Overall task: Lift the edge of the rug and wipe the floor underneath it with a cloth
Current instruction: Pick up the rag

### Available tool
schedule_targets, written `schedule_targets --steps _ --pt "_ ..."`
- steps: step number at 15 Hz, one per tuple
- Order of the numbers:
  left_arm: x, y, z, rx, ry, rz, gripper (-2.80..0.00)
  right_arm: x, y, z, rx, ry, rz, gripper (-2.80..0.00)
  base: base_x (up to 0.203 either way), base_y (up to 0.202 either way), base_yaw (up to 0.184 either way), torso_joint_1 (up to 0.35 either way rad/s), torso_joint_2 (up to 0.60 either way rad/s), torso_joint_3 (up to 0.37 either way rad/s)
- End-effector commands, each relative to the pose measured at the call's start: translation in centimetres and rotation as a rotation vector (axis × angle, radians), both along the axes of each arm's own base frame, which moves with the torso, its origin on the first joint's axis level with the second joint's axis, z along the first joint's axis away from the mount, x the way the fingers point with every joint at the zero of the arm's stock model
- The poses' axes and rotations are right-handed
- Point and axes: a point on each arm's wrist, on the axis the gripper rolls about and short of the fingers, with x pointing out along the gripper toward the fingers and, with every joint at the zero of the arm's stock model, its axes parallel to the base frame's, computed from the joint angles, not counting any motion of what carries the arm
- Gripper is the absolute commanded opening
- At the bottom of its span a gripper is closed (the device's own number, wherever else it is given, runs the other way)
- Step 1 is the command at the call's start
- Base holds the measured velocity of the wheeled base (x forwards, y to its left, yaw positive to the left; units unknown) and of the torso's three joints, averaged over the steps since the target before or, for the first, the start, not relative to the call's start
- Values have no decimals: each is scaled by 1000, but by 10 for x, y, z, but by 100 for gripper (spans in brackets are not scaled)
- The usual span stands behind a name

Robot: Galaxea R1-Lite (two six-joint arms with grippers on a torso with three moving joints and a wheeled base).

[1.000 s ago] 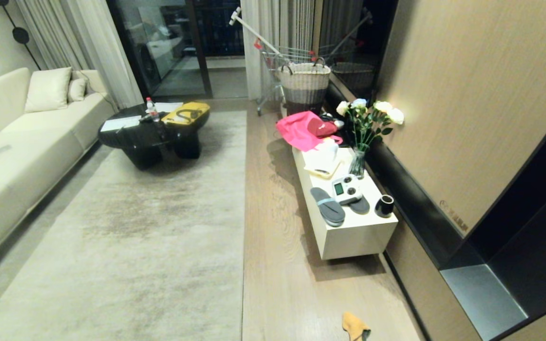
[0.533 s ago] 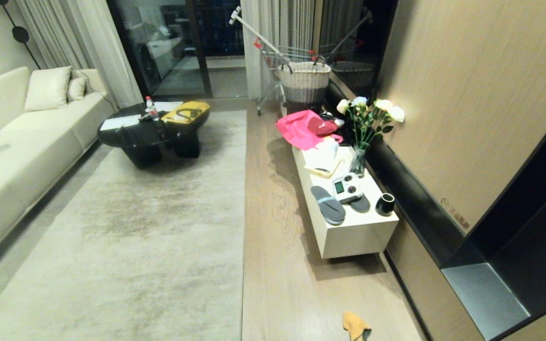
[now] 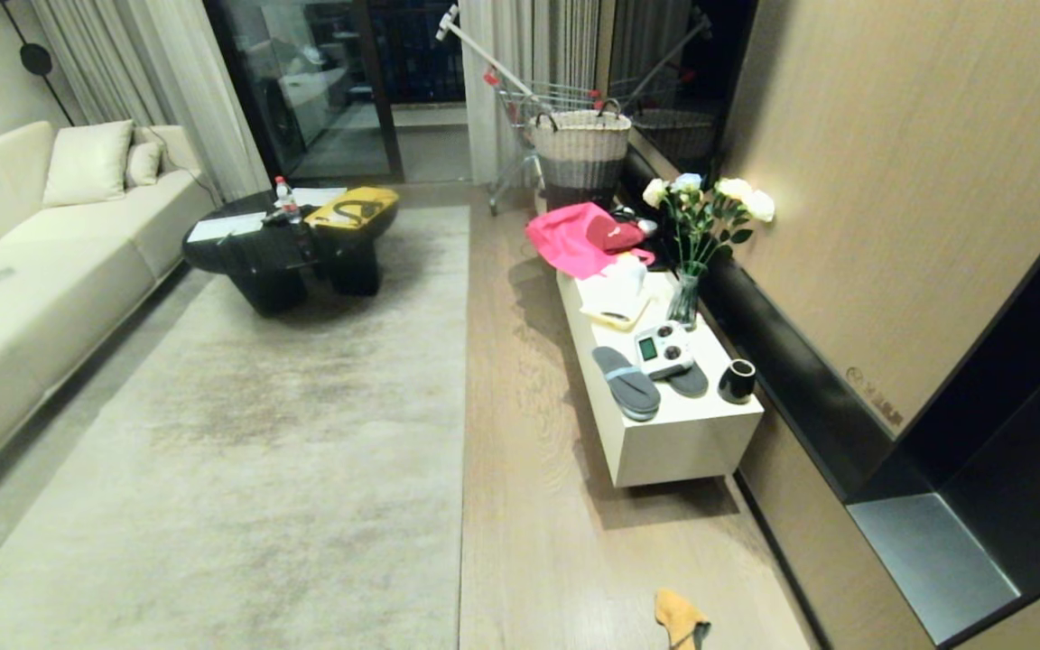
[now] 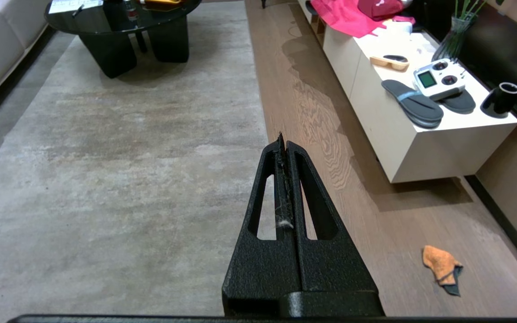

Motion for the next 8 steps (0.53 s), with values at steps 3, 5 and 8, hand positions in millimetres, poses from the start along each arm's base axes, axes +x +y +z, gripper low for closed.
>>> schedule_targets --steps 3,5,8 --pt "0 0 0 0 0 -1 -280 0 0 0 0 -1 0 -280 0 0 0 -128 316 186" --pt "0 0 0 0 0 -1 -280 0 0 0 0 0 0 -280 0 0 0 -137 336 193" --pt "0 0 0 0 0 0 -280 0 0 0 0 -1 0 -280 0 0 0 -133 334 198"
